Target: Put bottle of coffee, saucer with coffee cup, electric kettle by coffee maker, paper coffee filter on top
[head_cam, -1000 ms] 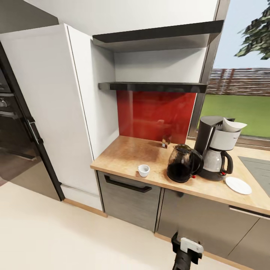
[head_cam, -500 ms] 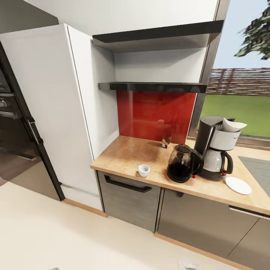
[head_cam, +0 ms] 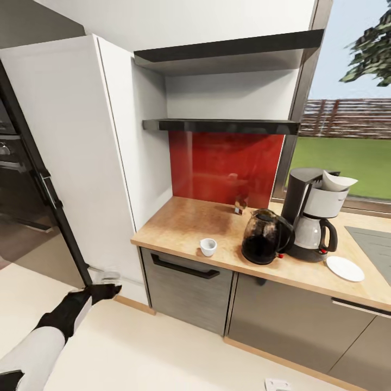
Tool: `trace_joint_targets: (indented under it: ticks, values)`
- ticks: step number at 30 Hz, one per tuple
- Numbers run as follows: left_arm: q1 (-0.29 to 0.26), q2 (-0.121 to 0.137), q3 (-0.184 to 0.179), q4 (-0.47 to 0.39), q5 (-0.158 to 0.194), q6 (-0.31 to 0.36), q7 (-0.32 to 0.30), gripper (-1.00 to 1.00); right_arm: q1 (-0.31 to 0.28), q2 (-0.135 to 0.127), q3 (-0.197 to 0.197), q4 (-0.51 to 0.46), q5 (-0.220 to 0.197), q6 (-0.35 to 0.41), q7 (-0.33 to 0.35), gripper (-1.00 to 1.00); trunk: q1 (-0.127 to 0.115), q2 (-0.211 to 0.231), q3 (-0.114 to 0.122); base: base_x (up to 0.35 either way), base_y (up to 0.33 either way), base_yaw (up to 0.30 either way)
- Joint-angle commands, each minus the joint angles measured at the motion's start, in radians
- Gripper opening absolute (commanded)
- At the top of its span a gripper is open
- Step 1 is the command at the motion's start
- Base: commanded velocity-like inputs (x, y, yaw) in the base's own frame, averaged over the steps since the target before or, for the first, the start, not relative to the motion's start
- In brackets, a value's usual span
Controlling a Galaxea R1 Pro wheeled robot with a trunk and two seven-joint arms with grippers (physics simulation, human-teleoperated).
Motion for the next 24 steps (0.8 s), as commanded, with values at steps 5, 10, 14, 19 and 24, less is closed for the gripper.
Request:
trace_joint_targets:
  ticks: [5,10,14,19,24]
  values:
    - [-0.103,-0.006,0.007,-0.043,-0.018,0.121,-0.083,1.00,-0.001,0.001,0.013,0.000,-0.008,0.002,-0.006,1.00,0.001,-0.002,-0.002,0.000,0.000,0.000]
    - [-0.192,-0.008,0.007,-0.075,-0.018,0.221,-0.119,1.00,-0.001,0.001,0.014,0.004,-0.005,0.002,-0.006,1.00,0.001,-0.002,-0.002,0.000,0.000,0.000]
    - [-0.263,-0.024,0.000,-0.085,-0.018,0.323,-0.127,1.00,0.005,0.001,0.015,0.005,-0.004,0.002,-0.006,1.00,0.001,-0.002,-0.002,0.000,0.000,-0.071]
    - [-0.334,-0.043,-0.052,-0.087,-0.019,0.394,-0.128,1.00,0.009,0.002,0.016,0.006,-0.004,0.002,-0.006,1.00,0.001,-0.002,-0.002,0.000,0.000,-0.223]
    - [-0.403,-0.075,-0.104,-0.086,-0.020,0.507,-0.128,1.00,0.020,0.004,0.016,0.006,-0.004,0.002,-0.006,1.00,0.001,-0.002,-0.001,0.000,0.000,-0.260]
